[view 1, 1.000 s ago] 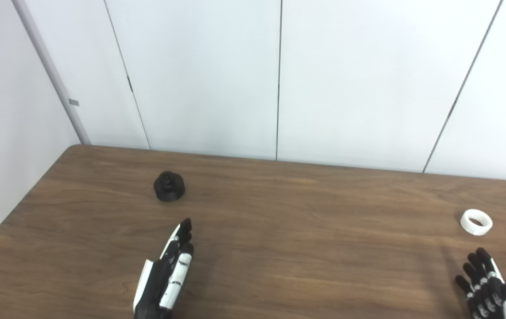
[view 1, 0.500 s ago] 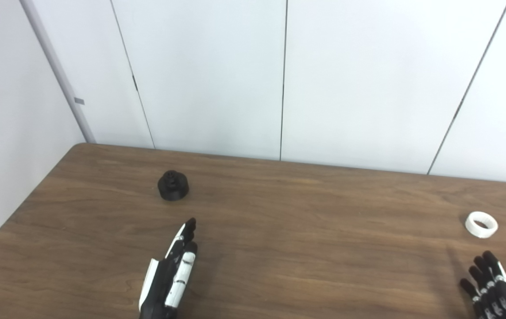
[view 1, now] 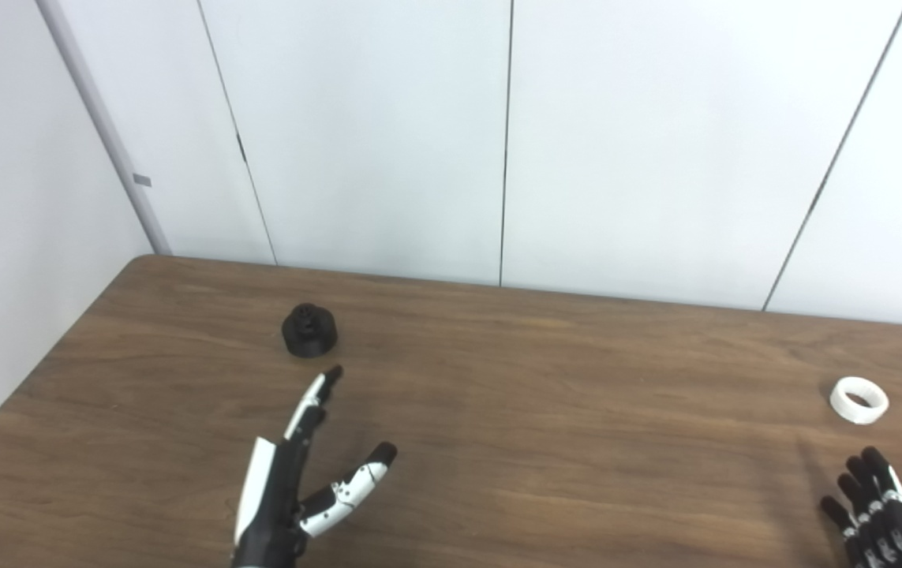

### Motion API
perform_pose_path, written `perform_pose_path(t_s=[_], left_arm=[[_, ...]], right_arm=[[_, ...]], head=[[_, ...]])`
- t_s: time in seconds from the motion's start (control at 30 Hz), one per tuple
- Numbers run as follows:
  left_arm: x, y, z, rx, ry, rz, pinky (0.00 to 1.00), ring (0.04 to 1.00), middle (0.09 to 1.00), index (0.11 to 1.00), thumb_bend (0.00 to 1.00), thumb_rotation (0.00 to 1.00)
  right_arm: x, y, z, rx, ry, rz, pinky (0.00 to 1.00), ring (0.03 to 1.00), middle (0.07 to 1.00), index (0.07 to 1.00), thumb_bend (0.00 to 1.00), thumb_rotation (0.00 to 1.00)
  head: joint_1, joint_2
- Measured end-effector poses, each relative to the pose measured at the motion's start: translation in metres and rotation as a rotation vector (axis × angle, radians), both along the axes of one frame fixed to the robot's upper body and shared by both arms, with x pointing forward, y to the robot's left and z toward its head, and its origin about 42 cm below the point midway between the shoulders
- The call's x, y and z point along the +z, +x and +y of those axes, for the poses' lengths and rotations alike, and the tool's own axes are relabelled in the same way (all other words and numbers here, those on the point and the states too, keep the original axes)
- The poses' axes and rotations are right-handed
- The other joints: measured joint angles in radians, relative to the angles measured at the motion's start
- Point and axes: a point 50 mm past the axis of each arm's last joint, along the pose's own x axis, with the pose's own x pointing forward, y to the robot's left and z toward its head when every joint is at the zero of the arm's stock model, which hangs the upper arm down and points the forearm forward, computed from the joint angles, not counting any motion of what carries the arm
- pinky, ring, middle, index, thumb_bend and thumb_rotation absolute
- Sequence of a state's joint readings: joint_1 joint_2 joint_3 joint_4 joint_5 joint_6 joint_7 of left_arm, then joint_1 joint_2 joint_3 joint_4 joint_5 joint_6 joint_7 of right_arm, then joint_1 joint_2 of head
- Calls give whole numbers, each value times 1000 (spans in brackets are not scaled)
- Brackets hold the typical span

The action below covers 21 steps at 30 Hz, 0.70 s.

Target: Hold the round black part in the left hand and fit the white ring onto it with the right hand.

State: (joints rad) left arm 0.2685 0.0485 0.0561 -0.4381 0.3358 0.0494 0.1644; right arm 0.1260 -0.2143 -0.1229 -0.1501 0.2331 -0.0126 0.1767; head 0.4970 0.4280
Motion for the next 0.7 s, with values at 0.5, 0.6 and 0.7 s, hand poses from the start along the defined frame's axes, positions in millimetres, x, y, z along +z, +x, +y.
perform_pose_path(t_s=[0.5, 0.6, 0.7], left_arm=[[36, 13, 38, 203, 301, 87, 999, 969, 923, 895, 890, 261], [39, 21, 48, 229, 327, 81, 1000, 961, 909, 883, 886, 256], [38, 32, 53, 246, 335, 96, 1000, 958, 906, 871, 899, 301]], right_arm=[[-4, -3, -6, -31, -12, 15, 1000, 1000, 1000, 1000, 525, 1000], [-5, -4, -7, -31, -17, 16, 1000, 1000, 1000, 1000, 531, 1000], [-4, -3, -6, -31, -18, 14, 1000, 1000, 1000, 1000, 522, 1000]], head=[[-3, 5], [-6, 8], [-8, 8]])
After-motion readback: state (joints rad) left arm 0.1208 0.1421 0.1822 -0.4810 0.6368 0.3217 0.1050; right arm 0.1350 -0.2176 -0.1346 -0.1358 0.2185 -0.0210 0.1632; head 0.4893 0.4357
